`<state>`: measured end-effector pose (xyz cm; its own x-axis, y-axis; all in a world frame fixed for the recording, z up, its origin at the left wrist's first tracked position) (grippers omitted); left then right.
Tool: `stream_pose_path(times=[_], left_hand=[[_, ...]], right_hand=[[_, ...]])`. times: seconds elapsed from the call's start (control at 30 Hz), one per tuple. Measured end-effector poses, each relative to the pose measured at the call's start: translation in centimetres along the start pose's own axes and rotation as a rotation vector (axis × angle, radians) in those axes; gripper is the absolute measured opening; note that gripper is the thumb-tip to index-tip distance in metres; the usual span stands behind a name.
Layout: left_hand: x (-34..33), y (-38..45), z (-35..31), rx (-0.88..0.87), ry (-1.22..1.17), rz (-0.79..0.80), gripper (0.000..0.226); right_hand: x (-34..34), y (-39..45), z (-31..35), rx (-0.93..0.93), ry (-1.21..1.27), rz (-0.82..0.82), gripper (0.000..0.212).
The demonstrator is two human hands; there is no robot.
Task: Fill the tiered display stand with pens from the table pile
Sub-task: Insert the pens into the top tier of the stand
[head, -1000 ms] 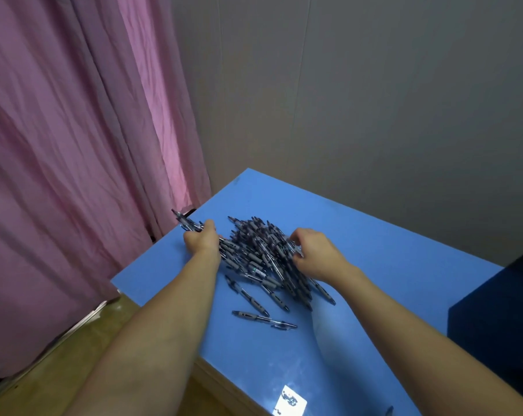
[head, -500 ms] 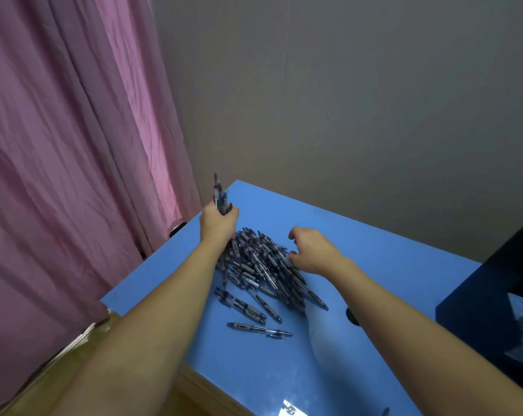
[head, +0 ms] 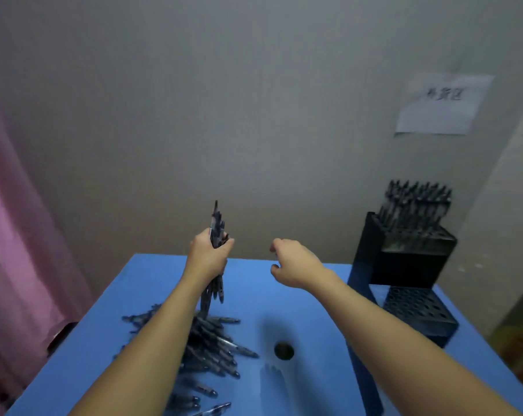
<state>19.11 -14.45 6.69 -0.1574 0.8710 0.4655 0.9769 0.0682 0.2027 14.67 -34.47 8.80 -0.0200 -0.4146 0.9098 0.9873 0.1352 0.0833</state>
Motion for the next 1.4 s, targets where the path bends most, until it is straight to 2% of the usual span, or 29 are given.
stream_pose_path(times=[0.3,0.43,0.63,0.9,1.13,1.27,1.4], left_hand=[[-10.7,-4.5,-11.8,-0.191,-0.117,0.226,0.022],[-12.9,-6.9,-16.2,-0.224,-0.222,0.271,0.022],[-15.7,-10.1,-21.2,-0.247,-0.335,0.254,0.019],[-17.6,-13.5,-24.8,-0.194,-0.57,0.146,0.021],[-18.4,-14.4,-26.3,-0.135,-0.769,0.139,0.025],[-18.9,-14.2,-26.3,-0.146,-0.798,0.166,0.027],[-19.3,-13.9,-26.0,-0.164,-0.784,0.181,0.026]], right_hand=[[10.0,-9.5,-9.4,-0.179,0.019,-0.189,0.04],[12.7,-12.5,-11.6,-0.145,0.068,-0.253,0.029],[15.8,-15.2,-16.0,-0.039,0.161,-0.295,0.028],[17.2,-16.5,-18.9,0.169,0.318,-0.215,0.025],[14.2,-16.4,-19.5,0.147,0.655,0.029,0.023],[12.7,-16.1,-18.9,0.133,0.817,0.065,0.018],[12.9,-15.8,-18.2,0.142,0.929,0.0,0.007]])
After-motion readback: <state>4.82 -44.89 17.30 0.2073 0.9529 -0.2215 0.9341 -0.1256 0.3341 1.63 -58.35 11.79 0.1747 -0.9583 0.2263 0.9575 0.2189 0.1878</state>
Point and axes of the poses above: each hand's wrist, its own y-axis towards the middle knuckle, its own x-axis out of the back of the hand, z = x × y, the point moved 6 cm from there along y, towards the middle knuckle, and after that the axes turned 11 degrees about y, right-handed, at the moved point
